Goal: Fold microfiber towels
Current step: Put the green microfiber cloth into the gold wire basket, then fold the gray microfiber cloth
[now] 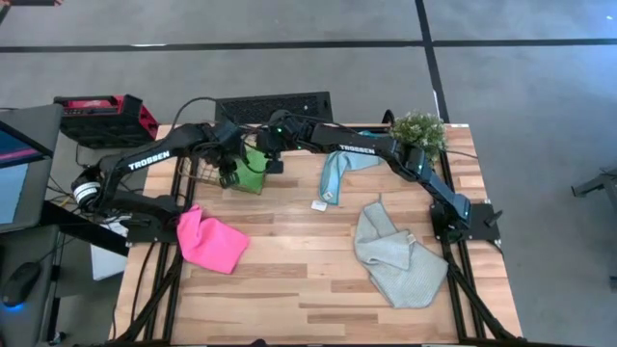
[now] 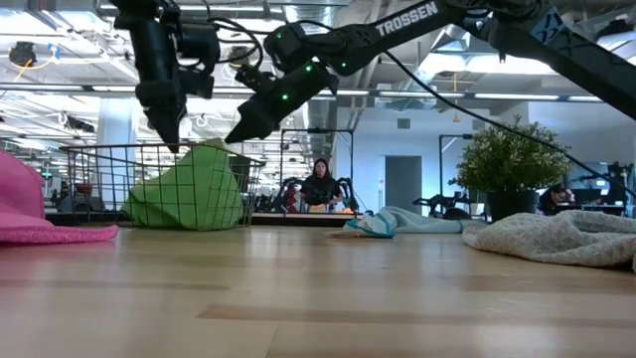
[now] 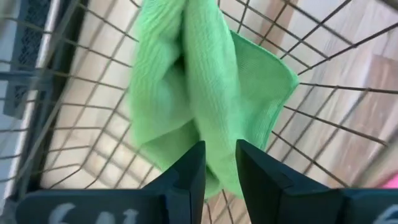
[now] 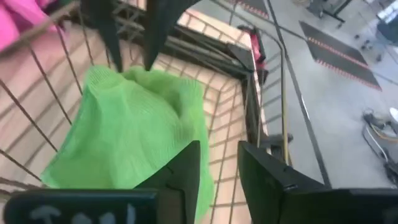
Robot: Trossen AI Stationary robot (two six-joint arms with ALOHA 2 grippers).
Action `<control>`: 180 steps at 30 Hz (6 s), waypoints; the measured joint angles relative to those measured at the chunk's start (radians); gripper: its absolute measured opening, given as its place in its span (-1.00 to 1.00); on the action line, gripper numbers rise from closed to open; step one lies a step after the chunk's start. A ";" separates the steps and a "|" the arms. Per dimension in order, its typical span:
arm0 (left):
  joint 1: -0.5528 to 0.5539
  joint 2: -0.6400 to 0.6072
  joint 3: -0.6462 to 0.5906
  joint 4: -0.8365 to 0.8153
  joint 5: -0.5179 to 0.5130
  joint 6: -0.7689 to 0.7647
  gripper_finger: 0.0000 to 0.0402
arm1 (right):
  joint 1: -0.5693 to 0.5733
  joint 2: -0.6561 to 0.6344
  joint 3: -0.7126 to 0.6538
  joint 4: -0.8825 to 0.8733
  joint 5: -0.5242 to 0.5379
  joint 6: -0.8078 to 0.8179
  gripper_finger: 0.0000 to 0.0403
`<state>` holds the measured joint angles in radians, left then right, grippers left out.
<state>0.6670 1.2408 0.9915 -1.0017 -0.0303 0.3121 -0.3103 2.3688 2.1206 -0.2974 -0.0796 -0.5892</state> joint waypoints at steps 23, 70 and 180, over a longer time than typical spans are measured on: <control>0.205 0.005 0.026 0.217 -0.196 -0.129 -0.65 | 0.017 -0.139 0.000 -0.150 -0.026 0.013 -0.50; 0.040 0.184 -0.092 0.193 0.263 0.015 -0.65 | 0.033 -0.179 0.001 -0.169 -0.027 -0.021 -0.50; -0.729 -0.040 0.118 0.462 -0.191 -0.570 -0.65 | 0.183 -0.886 -1.283 -0.916 -0.316 1.149 -0.50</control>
<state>-0.0616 1.2008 1.1095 -0.5397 -0.2215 -0.2580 -0.1273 1.4829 0.8373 -1.2131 -0.3955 0.5594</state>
